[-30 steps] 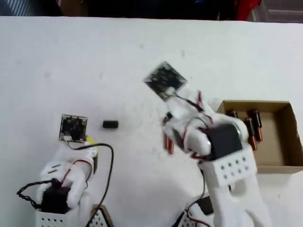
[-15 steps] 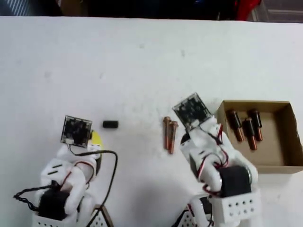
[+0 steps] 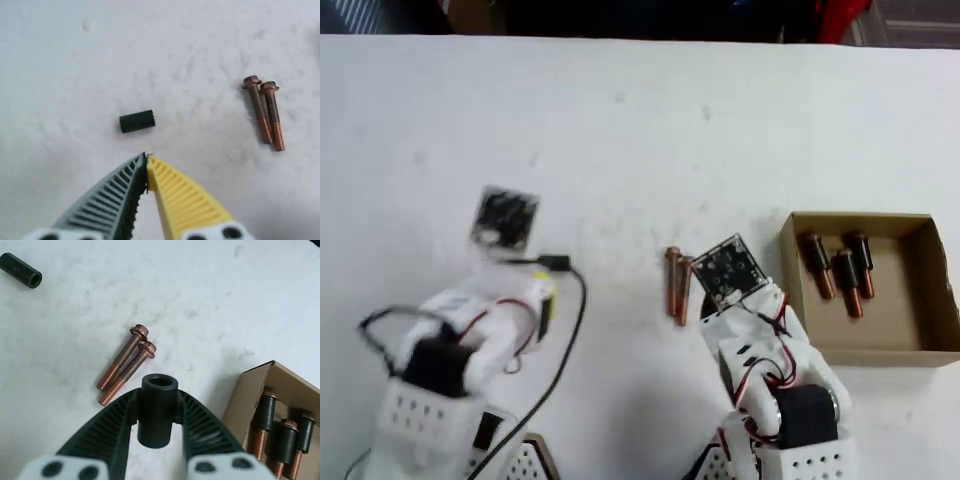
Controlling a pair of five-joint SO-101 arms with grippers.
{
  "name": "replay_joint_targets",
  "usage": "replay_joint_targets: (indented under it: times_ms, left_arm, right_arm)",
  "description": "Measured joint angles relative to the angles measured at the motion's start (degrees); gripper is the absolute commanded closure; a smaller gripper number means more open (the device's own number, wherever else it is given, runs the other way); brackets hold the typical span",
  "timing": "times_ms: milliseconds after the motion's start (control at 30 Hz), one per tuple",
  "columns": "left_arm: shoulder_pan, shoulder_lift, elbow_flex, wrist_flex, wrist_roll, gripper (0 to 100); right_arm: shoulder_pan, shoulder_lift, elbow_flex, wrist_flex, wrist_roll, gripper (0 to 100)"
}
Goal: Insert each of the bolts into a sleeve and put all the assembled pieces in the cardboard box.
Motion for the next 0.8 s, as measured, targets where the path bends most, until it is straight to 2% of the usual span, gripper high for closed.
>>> replay_joint_targets:
  times_ms: [200,633,800]
  left_arm:
    - [7.0,15.3,-6.8,-4.5,4.0,98]
    - [13.4,44.8,-19.8,-12.7,10.0,98]
    - [16.7,58.6,-27.7,-12.7,10.7,86]
  right_arm:
    - [7.5,-1.6,3.3,-3.3,-3.0,98.3]
    - [12.1,-10.5,11.3,-7.1,-4.1,98.3]
    - [14.6,-13.4,13.4,-7.1,-4.1,98.3]
